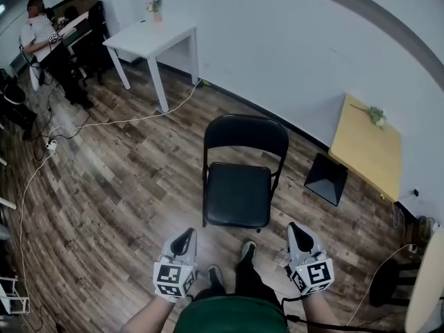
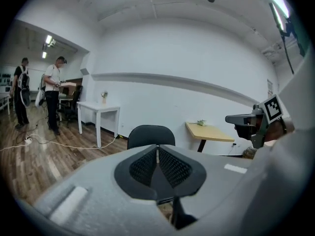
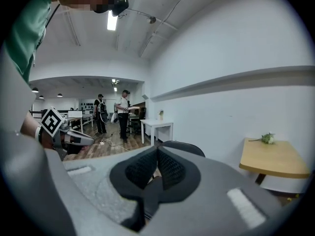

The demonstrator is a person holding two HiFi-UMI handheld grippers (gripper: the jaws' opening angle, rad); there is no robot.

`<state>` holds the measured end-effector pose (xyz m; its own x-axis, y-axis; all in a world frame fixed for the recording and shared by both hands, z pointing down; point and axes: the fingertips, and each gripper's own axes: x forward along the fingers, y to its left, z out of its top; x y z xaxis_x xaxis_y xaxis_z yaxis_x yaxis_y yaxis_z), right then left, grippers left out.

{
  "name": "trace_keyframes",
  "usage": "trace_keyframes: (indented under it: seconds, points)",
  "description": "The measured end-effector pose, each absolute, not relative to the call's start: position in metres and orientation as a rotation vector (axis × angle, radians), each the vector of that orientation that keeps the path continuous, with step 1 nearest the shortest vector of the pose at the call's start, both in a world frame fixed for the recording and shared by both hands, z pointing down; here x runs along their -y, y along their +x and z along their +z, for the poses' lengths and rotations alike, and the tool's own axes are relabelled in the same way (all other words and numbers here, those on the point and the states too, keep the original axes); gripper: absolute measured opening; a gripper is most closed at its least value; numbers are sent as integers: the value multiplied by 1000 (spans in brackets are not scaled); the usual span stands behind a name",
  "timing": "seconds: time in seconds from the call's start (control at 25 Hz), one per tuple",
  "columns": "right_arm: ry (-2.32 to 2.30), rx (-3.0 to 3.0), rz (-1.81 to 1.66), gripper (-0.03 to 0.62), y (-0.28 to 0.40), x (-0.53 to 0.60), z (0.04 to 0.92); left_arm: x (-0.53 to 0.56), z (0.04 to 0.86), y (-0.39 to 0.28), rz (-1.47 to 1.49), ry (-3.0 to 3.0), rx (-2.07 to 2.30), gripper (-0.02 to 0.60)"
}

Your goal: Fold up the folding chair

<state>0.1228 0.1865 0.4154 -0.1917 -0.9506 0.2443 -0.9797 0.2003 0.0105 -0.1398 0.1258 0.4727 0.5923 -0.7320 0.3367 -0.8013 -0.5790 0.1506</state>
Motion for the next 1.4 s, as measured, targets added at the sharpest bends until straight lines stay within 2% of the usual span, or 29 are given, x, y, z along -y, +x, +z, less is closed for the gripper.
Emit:
trace_keyframes:
  seconds: [0.12, 0.24, 0.4, 0.68, 0.92, 1.0, 1.2, 1.32, 1.4]
  points:
    - [1841, 2282, 286, 3, 146, -156, 438, -113, 501, -122, 396, 2469, 1192, 27]
    - [1813, 2301, 346, 3, 167, -124, 458, -101, 537, -109, 431, 2346, 1128, 131]
    - [1764, 2347, 338, 3, 199, -75, 467, -80, 585, -90, 423, 2151, 1097, 191]
    - [1567, 2394, 345, 3, 241, 16, 515, -56, 680, -57, 470, 1942, 1109, 199]
    - [1360, 2416, 262, 6, 232, 97, 547, -47, 775, -54, 407, 1733, 1080, 232]
    - [1272, 2402, 178, 41, 229, 126, 554, -48, 817, -51, 386, 1665, 1059, 235]
    - [1150, 2359, -48, 43, 225, 200, 555, -52, 910, -38, 242, 1469, 989, 274]
    - [1045, 2333, -138, 79, 214, 241, 560, -56, 951, -38, 157, 1375, 977, 287]
    - [927, 2315, -164, 126, 204, 264, 571, -61, 970, -34, 125, 1334, 963, 294]
